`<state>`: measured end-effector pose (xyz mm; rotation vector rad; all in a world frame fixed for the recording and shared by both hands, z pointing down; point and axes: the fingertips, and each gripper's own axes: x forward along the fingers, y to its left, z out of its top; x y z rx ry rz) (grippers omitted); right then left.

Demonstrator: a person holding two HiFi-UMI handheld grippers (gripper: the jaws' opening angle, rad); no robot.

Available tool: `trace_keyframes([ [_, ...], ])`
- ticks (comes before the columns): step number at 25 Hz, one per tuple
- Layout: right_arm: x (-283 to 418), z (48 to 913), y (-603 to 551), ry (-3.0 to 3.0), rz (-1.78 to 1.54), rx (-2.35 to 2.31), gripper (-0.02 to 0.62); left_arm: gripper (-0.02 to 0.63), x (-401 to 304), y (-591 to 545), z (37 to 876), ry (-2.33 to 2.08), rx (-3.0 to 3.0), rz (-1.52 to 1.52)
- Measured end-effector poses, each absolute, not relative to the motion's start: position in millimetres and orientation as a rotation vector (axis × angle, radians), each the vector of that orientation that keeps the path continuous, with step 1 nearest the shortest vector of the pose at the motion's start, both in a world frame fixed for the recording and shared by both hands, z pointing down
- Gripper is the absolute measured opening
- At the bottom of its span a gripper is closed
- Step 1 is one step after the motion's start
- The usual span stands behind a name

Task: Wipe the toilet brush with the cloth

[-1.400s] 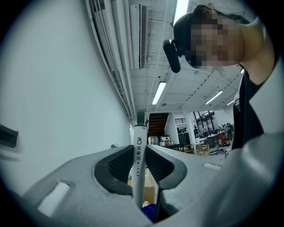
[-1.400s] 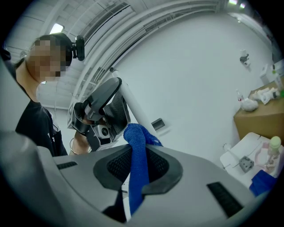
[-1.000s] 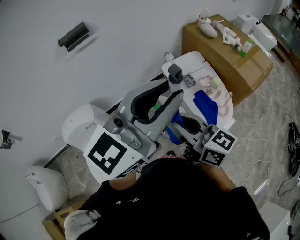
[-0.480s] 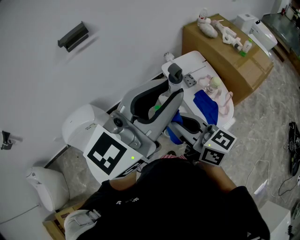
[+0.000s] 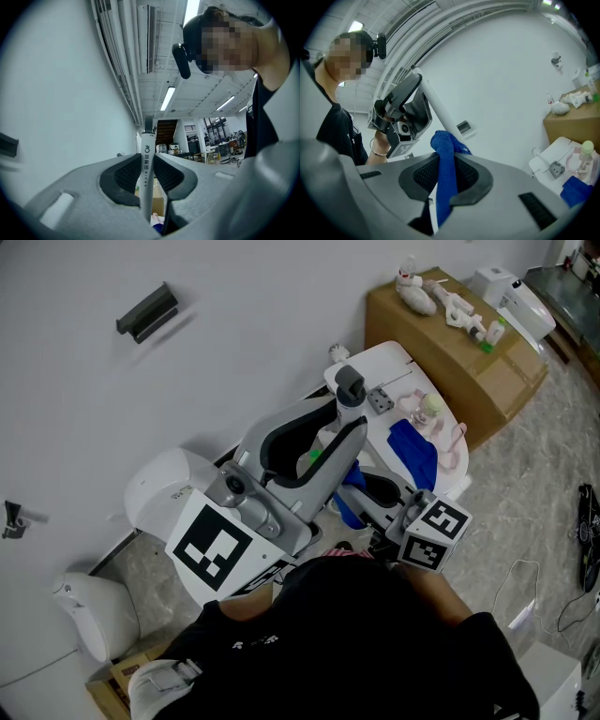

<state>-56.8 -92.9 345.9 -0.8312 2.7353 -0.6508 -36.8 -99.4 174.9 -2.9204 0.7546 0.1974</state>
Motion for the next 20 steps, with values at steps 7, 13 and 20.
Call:
trace_keyframes([
  [7, -56, 351, -93, 2.739, -0.669, -0.843, 0.063, 0.091, -37, -99, 172, 0.753, -2.918, 0.203],
  [13, -55, 357, -93, 2.739, -0.685, -0.858, 0.063, 0.091, -37, -98, 170, 0.75, -2.917, 0.206],
  [20, -54, 363, -93, 2.742, -0.702, -0.867, 0.063, 0.091, -36, -96, 168, 0.743, -2.913, 0.206],
])
